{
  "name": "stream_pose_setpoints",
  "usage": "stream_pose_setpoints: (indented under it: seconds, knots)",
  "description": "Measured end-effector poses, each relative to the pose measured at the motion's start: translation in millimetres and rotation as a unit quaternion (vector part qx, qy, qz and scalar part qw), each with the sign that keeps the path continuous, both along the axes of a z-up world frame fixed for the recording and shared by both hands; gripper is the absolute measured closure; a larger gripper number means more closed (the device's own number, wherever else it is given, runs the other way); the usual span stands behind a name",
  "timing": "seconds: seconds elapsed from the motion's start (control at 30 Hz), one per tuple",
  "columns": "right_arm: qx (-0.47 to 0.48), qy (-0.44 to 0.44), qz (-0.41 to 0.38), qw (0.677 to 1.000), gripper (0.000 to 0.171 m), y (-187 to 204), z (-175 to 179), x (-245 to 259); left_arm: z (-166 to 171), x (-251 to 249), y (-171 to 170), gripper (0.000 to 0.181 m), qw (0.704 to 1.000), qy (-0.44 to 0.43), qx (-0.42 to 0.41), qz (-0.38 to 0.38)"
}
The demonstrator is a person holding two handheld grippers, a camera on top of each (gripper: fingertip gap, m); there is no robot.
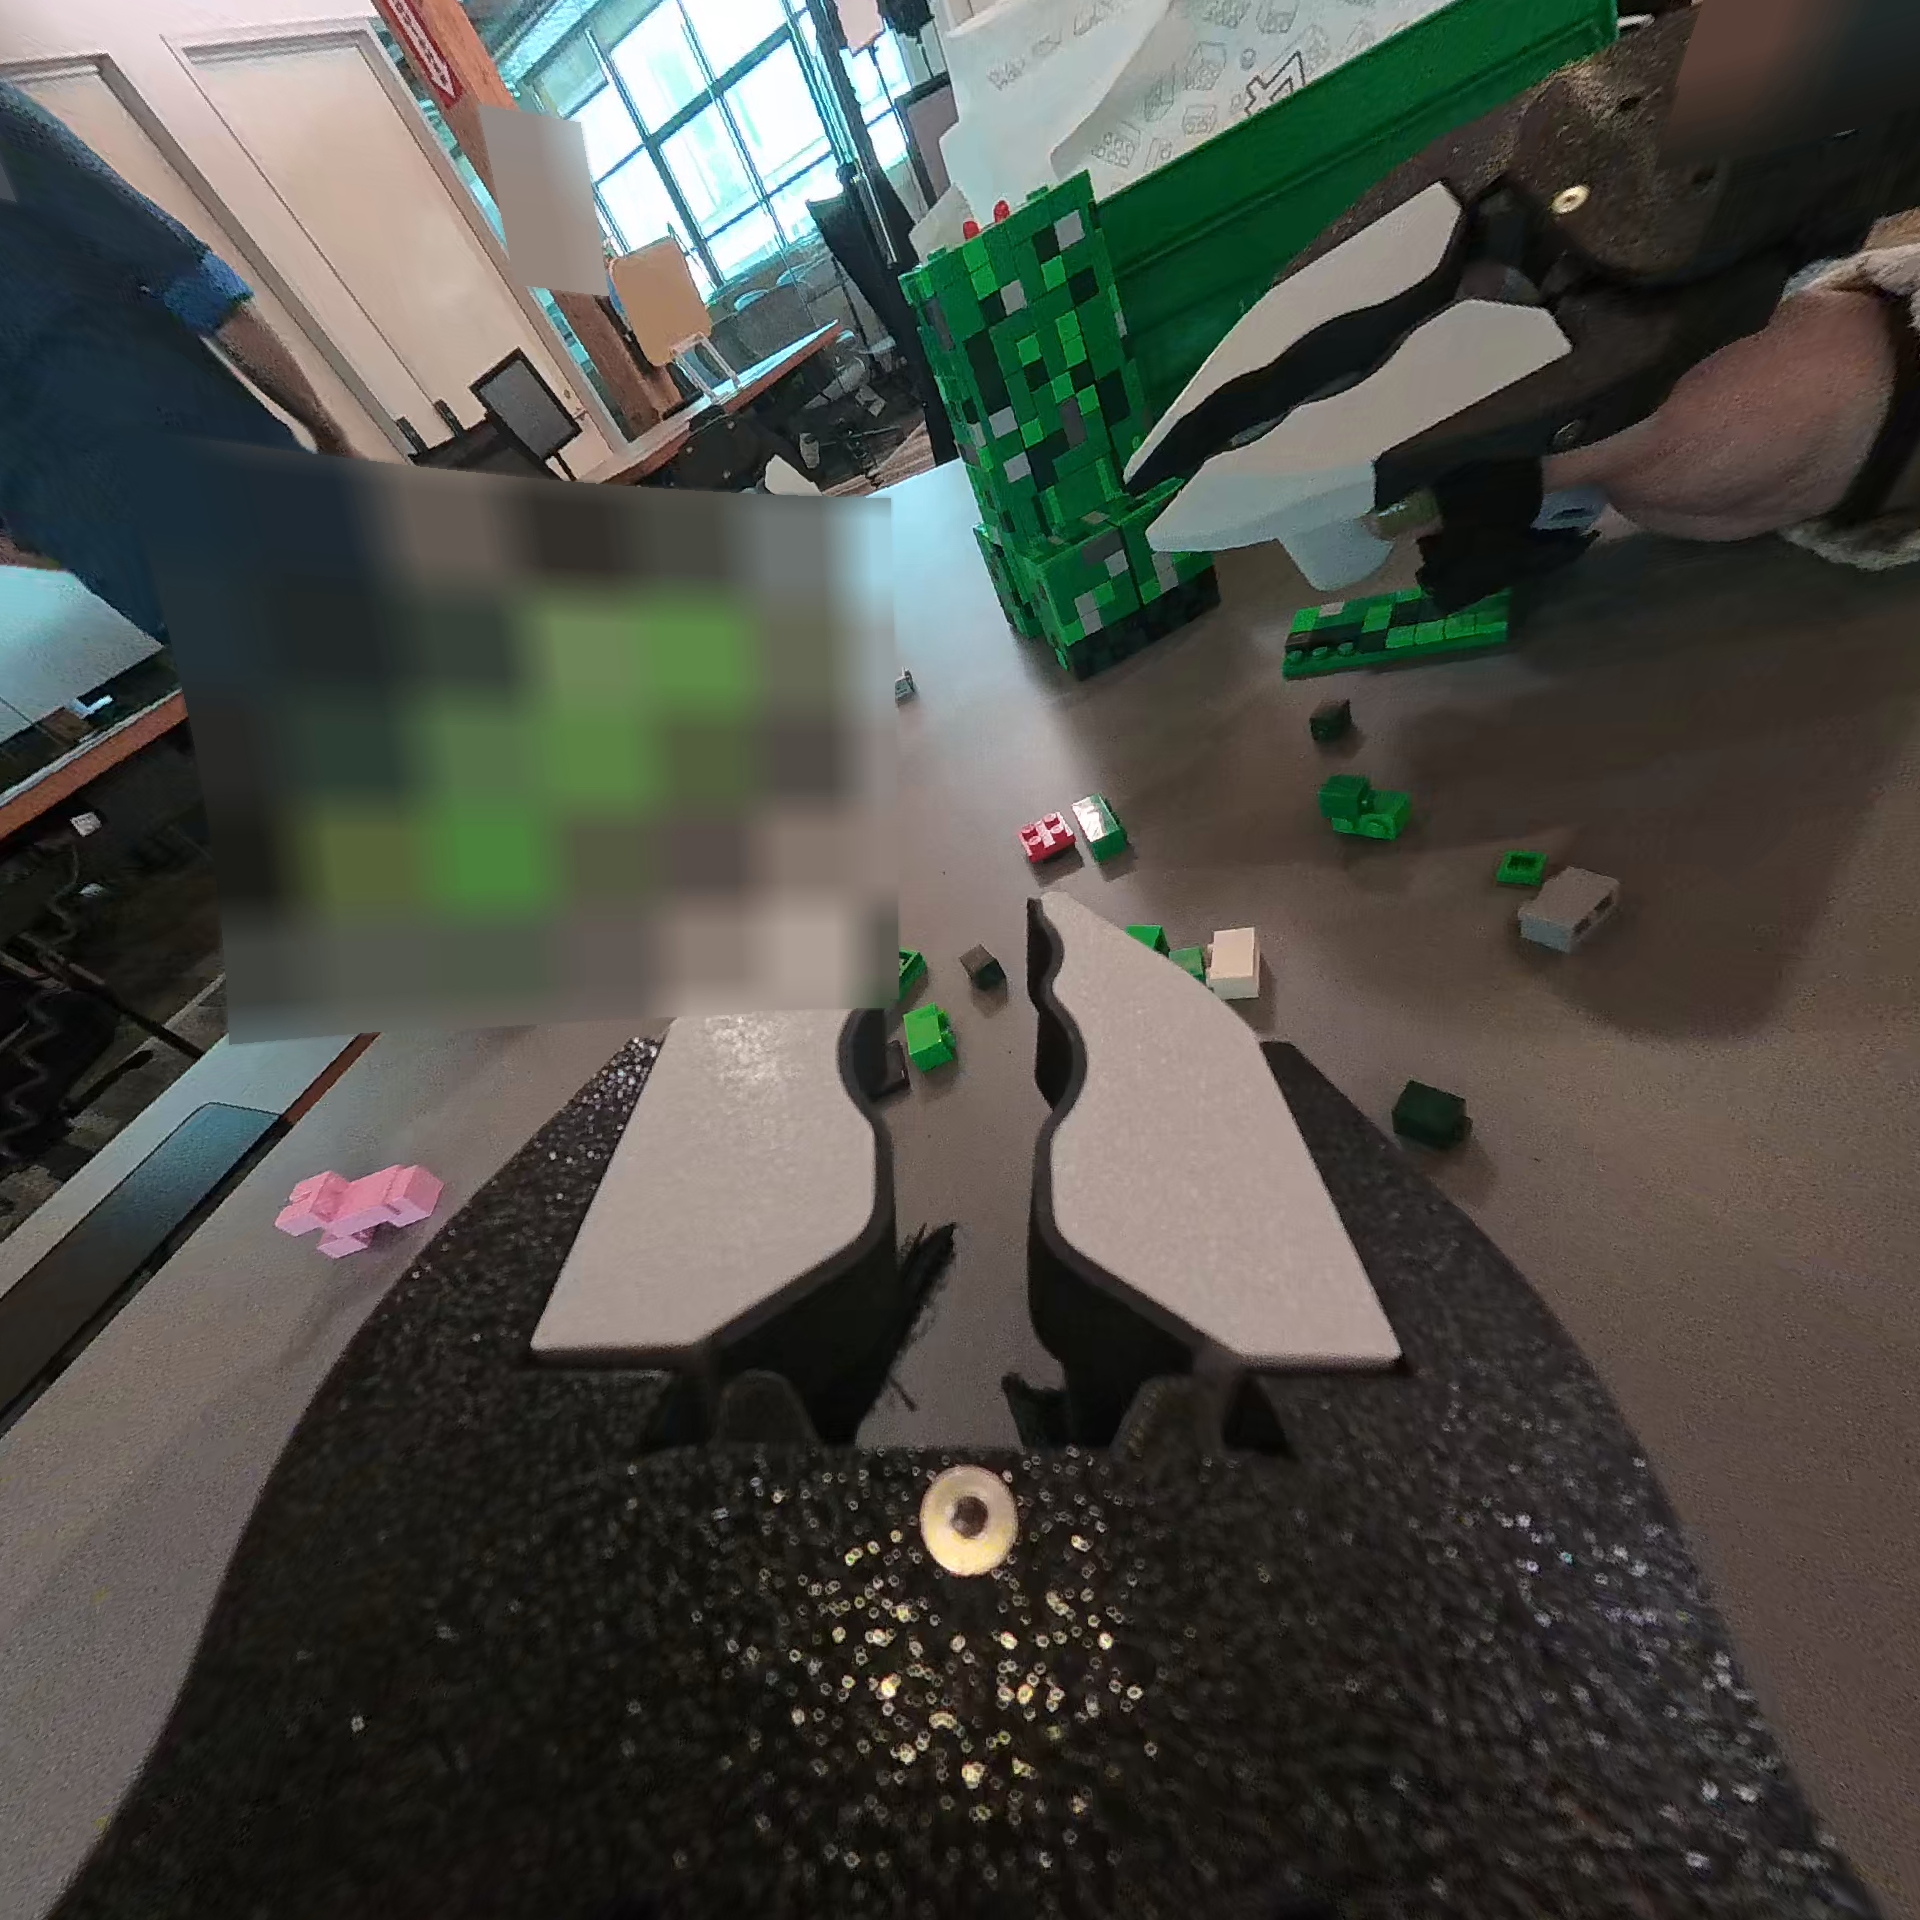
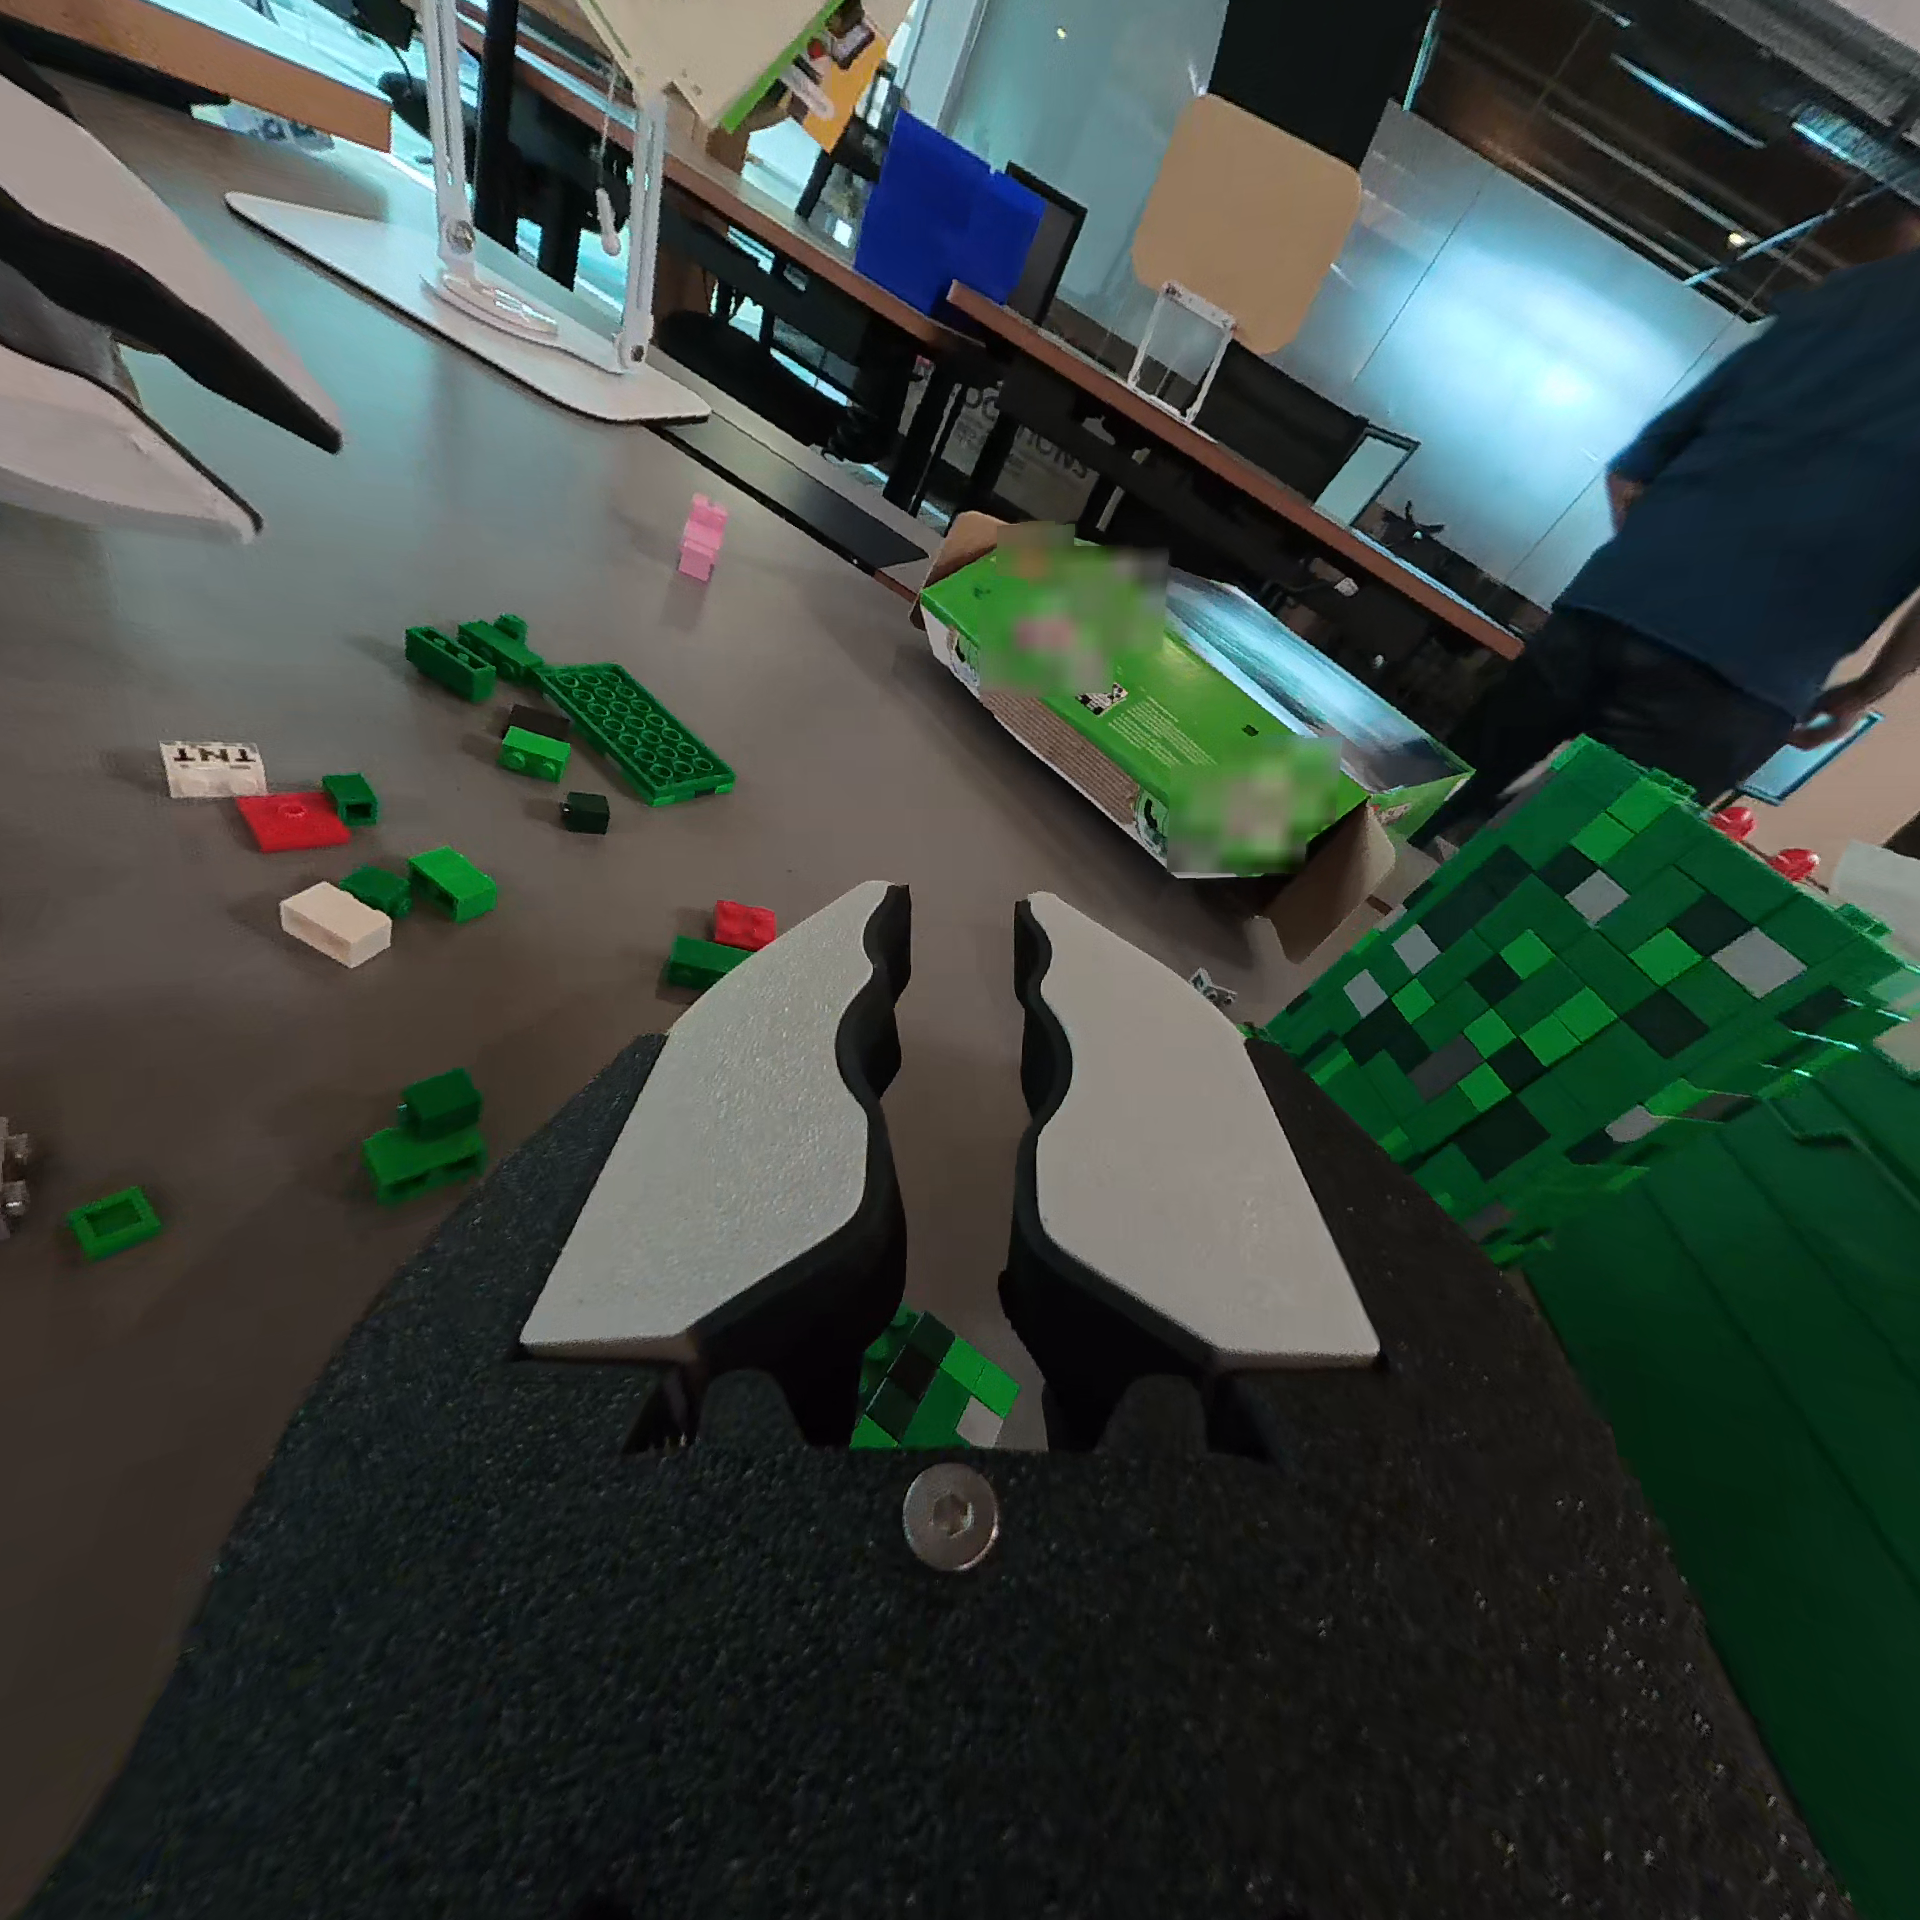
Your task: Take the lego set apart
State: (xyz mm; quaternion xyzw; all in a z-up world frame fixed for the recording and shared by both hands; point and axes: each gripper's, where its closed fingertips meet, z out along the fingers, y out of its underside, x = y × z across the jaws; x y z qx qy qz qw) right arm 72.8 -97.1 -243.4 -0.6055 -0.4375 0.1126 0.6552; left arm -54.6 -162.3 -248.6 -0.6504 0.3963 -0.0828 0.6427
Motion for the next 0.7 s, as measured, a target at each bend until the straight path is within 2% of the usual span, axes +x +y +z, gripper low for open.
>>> stream_pose_setpoints:
  seconds: [0.3,0.7]
  knots:
    - [0.004,0.014,0.011,1.000,0.154,-2.7,3.3,-0.5,-3.6,-6.8,3.0,0.159,0.999,0.028,0.015,0.034]
    - [0.003,0.032,0.016,0.999,0.155,-3.4,6.9,1.0,2.7,-13.3,3.9,0.162,0.999,0.004,0.022,0.046]
